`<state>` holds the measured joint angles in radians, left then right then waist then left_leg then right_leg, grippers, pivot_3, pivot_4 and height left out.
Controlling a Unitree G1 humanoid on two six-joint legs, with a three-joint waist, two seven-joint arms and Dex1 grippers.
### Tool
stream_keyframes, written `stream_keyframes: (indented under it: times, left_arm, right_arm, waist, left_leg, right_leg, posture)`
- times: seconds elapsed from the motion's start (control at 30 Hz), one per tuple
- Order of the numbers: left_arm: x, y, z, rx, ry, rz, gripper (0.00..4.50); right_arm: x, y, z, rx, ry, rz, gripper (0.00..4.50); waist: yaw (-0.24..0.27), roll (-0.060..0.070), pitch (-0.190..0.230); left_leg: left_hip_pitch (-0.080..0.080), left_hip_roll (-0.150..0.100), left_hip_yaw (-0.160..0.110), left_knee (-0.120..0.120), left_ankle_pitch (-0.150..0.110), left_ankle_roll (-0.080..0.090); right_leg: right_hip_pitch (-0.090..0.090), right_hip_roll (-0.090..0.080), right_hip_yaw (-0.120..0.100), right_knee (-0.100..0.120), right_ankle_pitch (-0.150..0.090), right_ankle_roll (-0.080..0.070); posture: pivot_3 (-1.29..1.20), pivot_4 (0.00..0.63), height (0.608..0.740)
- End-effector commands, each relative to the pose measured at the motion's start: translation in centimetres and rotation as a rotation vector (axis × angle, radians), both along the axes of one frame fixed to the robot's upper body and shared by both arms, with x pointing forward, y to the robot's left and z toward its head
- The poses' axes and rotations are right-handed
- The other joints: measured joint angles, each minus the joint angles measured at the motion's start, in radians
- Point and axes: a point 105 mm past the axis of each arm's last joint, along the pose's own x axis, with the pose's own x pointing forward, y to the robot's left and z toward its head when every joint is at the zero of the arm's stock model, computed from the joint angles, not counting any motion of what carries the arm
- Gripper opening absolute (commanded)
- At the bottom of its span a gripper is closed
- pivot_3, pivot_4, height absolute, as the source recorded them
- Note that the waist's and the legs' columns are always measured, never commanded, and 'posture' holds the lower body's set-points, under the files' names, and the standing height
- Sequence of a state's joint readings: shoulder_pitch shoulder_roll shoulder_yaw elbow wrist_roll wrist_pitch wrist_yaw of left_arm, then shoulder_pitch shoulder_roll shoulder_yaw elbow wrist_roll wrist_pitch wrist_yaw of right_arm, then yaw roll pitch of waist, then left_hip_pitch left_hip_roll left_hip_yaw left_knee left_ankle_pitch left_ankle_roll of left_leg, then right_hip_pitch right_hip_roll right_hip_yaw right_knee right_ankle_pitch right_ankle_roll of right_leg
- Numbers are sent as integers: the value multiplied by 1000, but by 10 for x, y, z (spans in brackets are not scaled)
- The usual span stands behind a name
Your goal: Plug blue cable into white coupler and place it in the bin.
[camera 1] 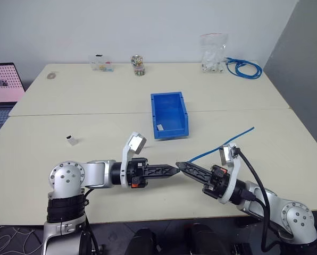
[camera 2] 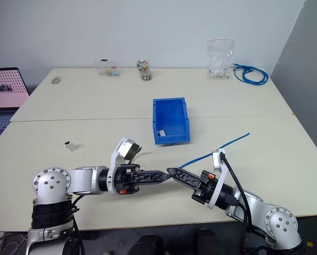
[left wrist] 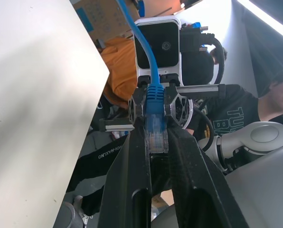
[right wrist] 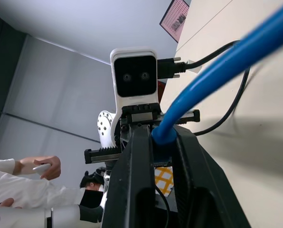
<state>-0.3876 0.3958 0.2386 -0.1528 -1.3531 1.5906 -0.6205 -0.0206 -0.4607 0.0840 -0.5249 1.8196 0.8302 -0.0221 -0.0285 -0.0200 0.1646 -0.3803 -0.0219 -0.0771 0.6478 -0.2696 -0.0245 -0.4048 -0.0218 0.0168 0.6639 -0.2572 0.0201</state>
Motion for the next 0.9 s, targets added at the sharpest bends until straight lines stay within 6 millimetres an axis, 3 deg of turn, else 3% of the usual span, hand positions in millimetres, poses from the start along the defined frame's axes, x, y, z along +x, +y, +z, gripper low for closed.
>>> stream_keyframes:
  times: [0.03, 0.07, 0.13, 0.33, 0.47, 0.53, 0.6, 0.7, 0.8, 0.9]
  left_arm:
    - [-4, 0, 3, 3, -25, -9, 222]
    - [-3, 1, 3, -1, -27, -4, 222]
    - [-2, 2, 3, -5, -27, 3, 923]
    - [-14, 4, 3, 42, -102, -51, 2182]
    - [-25, 12, -17, 217, -297, -69, 2908]
    - [-13, 18, -29, 320, -438, 15, 3286]
    - [4, 22, -35, 390, -554, 163, 3728]
    - [35, 37, -44, 627, -744, 465, 4424]
    - [53, 76, -50, 984, -939, 804, 4484]
    - [52, 130, -37, 1210, -878, 1322, 4484]
  right_arm:
    - [-2, 3, 5, 19, -8, 25, 206]
    - [-2, 3, 5, 18, -9, 27, 206]
    - [-2, 4, 5, 14, -12, 31, 206]
    - [9, -2, 3, -22, -33, 8, 204]
    - [23, -9, 0, -57, -60, -10, 204]
    - [31, -13, -1, -73, -79, -17, 204]
    - [38, -16, -1, -88, -94, -29, 204]
    - [44, -19, -2, -110, -118, -35, 204]
    - [48, -21, -1, -117, -133, -29, 204]
    - [52, -21, -2, -126, -143, -16, 204]
  waist:
    - [0, 0, 0]
    - [0, 0, 0]
    - [0, 0, 0]
    - [-2, 0, 0]
    - [-5, 1, 0]
    - [-2, 2, 1]
    - [2, 3, 1]
    - [7, 3, 1]
    - [12, 2, 1]
    - [13, 2, 2]
  left_leg:
    - [0, 0, 0, 0, 0, 0]
    - [0, 0, 0, 0, 0, 0]
    - [0, 0, 0, 0, 0, 0]
    - [0, 0, 0, -1, 0, 0]
    - [0, 0, 1, -1, 0, 0]
    - [1, 0, 3, -2, 0, 0]
    - [1, 0, 2, -2, 0, 0]
    - [0, 0, 2, -2, 0, 0]
    - [-1, 0, 1, -2, 0, 0]
    - [-2, 1, 3, -2, 0, 0]
  right_leg:
    - [0, 0, 0, 0, 0, 0]
    - [0, 0, 0, 0, 0, 0]
    - [0, 0, 0, 0, 0, 0]
    - [0, 0, 0, 0, 0, 0]
    - [-1, 0, 0, -1, 0, -1]
    - [-1, 0, 2, -1, -1, -2]
    - [-1, 0, 2, -1, -1, -3]
    - [-1, -1, 2, -2, -1, -3]
    - [-1, -1, 2, -3, -1, -2]
    - [-1, -2, 3, -3, 1, -3]
  posture:
    - [0, 150, 740]
    - [0, 150, 740]
    - [0, 150, 740]
    - [0, 150, 740]
    - [0, 150, 740]
    - [0, 150, 740]
    - [0, 150, 740]
    - [0, 150, 740]
    - [0, 150, 740]
    - [0, 150, 740]
